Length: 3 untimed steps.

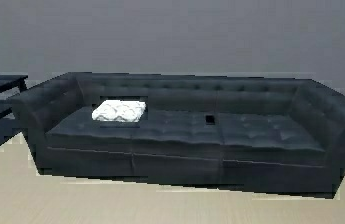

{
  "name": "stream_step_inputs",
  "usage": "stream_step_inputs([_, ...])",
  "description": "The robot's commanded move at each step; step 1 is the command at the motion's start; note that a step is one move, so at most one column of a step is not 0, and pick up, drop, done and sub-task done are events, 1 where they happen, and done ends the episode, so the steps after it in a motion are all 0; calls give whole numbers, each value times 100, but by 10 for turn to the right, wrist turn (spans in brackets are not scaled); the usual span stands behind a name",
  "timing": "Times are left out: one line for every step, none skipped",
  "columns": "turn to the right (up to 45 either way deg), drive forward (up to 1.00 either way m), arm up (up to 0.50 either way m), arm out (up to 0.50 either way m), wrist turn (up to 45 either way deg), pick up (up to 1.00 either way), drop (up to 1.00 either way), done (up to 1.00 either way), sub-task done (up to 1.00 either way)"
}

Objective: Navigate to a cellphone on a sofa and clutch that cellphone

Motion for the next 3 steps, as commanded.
stream_step_inputs([450, 0, 0, 0, 0, 0, 0, 0, 0])
stream_step_inputs([450, 0, 0, 0, 0, 0, 0, 0, 0])
stream_step_inputs([0, 5, 0, 0, 0, 0, 0, 0, 0])
